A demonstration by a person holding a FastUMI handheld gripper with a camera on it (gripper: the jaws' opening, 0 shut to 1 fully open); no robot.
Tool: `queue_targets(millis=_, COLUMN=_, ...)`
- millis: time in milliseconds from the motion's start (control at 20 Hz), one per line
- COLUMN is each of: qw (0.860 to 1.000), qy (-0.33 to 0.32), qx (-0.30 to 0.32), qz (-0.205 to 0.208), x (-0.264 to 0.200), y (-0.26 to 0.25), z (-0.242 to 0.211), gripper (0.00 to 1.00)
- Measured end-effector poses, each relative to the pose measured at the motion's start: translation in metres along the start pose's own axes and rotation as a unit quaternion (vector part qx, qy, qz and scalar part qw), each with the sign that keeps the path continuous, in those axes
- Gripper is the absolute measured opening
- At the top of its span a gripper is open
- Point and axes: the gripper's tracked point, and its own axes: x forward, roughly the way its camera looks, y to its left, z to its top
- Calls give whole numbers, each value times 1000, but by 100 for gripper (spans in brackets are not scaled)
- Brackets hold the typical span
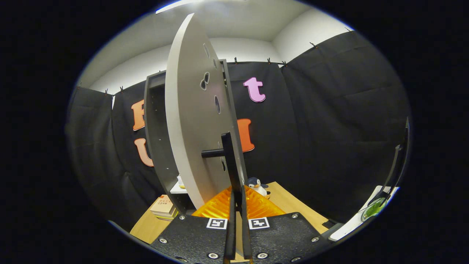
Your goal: Open the shoe cabinet door, grab the shoes and put them into the shoe cabinet, then close the shoe cabinet door.
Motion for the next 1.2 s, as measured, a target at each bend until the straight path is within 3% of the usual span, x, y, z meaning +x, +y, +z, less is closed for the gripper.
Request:
queue_targets(millis=200, qw=999, qy=2, qx=-33, qz=11, x=-1, y=-30, z=4, gripper=6)
queue_targets(millis=700, qw=999, qy=6, qx=-20, qz=30, x=-2, y=-59, z=6, gripper=6)
queue_targets(millis=1000, qw=1000, qy=-2, qx=-17, qz=21, x=-20, y=-61, z=9, gripper=6)
queue_targets(millis=1200, qw=999, qy=3, qx=-35, qz=-10, x=-38, y=-68, z=5, gripper=5)
